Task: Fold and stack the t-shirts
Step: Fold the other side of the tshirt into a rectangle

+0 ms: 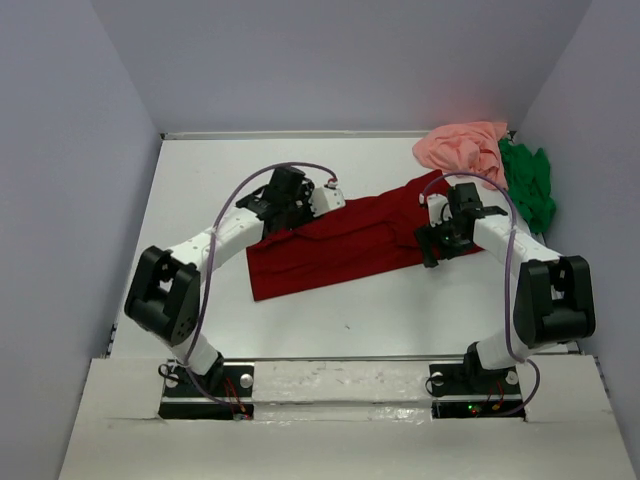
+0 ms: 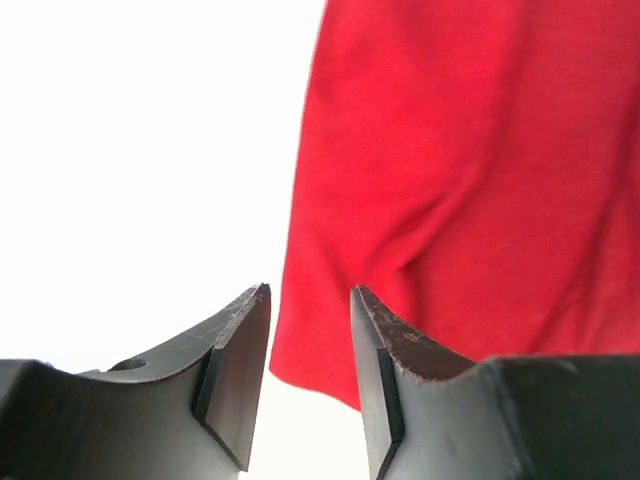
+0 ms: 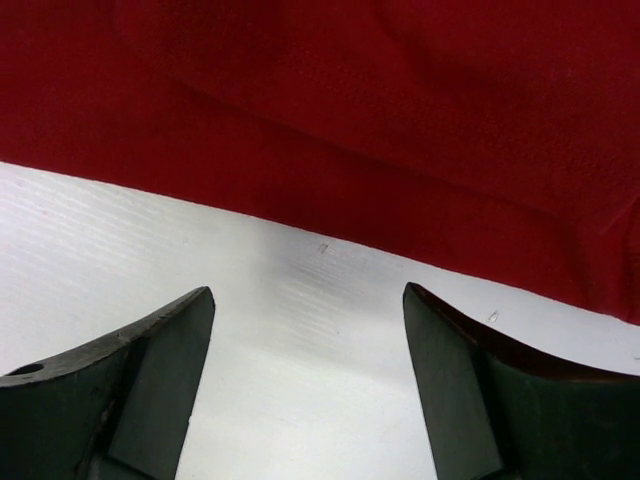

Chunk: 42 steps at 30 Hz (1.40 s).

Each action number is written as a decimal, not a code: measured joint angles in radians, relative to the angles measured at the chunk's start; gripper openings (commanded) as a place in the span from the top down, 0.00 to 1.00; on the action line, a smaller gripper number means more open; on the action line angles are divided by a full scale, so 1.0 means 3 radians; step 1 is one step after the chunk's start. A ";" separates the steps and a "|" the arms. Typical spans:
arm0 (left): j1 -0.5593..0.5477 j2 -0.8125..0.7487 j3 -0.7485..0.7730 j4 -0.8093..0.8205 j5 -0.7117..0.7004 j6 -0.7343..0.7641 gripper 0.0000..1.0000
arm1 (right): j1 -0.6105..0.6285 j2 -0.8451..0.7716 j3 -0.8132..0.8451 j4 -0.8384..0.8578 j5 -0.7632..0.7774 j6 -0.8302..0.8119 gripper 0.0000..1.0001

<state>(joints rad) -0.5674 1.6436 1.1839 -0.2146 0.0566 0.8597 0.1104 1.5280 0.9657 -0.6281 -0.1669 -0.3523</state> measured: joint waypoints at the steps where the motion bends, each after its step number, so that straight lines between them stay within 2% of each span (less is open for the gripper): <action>1: 0.0075 -0.0113 -0.0017 0.0009 0.0038 -0.0031 0.55 | 0.0000 -0.0014 0.0000 0.0000 -0.0011 -0.0004 0.35; 4: 0.0355 -0.0326 -0.0099 0.0055 0.0151 -0.0098 0.67 | 0.0000 -0.0050 0.0000 -0.0003 -0.0060 -0.0009 0.77; 9: 0.0989 -0.0343 -0.0355 0.0072 0.0430 -0.0210 0.80 | 0.0000 -0.0069 0.0000 -0.0001 -0.0106 -0.0020 0.99; 10: 0.1053 -0.0336 -0.0398 0.0064 0.0476 -0.0221 0.84 | 0.0000 -0.0069 0.0000 -0.0003 -0.0108 -0.0019 1.00; 11: 0.1125 -0.0318 -0.0441 0.0042 0.0548 -0.0245 0.93 | 0.0000 -0.0069 0.0000 -0.0003 -0.0109 -0.0020 1.00; 13: 0.1266 -0.0252 -0.0479 0.0000 0.0739 -0.0287 1.00 | 0.0000 -0.0067 0.0000 -0.0004 -0.0111 -0.0023 1.00; 16: 0.1409 -0.0125 -0.0472 -0.0006 0.0956 -0.0351 1.00 | 0.0000 -0.0060 0.0000 -0.0005 -0.0109 -0.0023 1.00; 17: 0.1443 -0.0078 -0.0464 -0.0019 0.1011 -0.0367 0.98 | 0.0000 -0.0050 0.0000 -0.0006 -0.0109 -0.0023 1.00; 19: 0.1480 0.0001 -0.0448 -0.0024 0.1082 -0.0387 0.88 | 0.0000 -0.0029 0.0000 -0.0011 -0.0109 -0.0023 1.00; 26: 0.1489 0.0159 -0.0446 -0.0009 0.1199 -0.0434 0.78 | 0.0000 0.0038 0.0000 -0.0042 -0.0108 -0.0023 1.00; 32: 0.1489 0.0256 -0.0449 0.0055 0.1150 -0.0463 0.74 | 0.0000 0.0100 0.0000 -0.0057 -0.0107 -0.0023 0.98; 39: 0.1489 0.0287 -0.0451 0.0184 0.0949 -0.0521 0.74 | 0.0000 0.0130 0.0000 -0.0065 -0.0107 -0.0024 1.00; 42: 0.1489 0.0336 -0.0451 0.0226 0.0827 -0.0554 0.78 | 0.0000 0.0132 0.0000 -0.0067 -0.0108 -0.0025 1.00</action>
<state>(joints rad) -0.1207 1.7443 1.0485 -0.1467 0.3046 0.6933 0.1104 1.5677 0.9657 -0.6483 -0.1993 -0.3599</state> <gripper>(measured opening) 0.253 0.010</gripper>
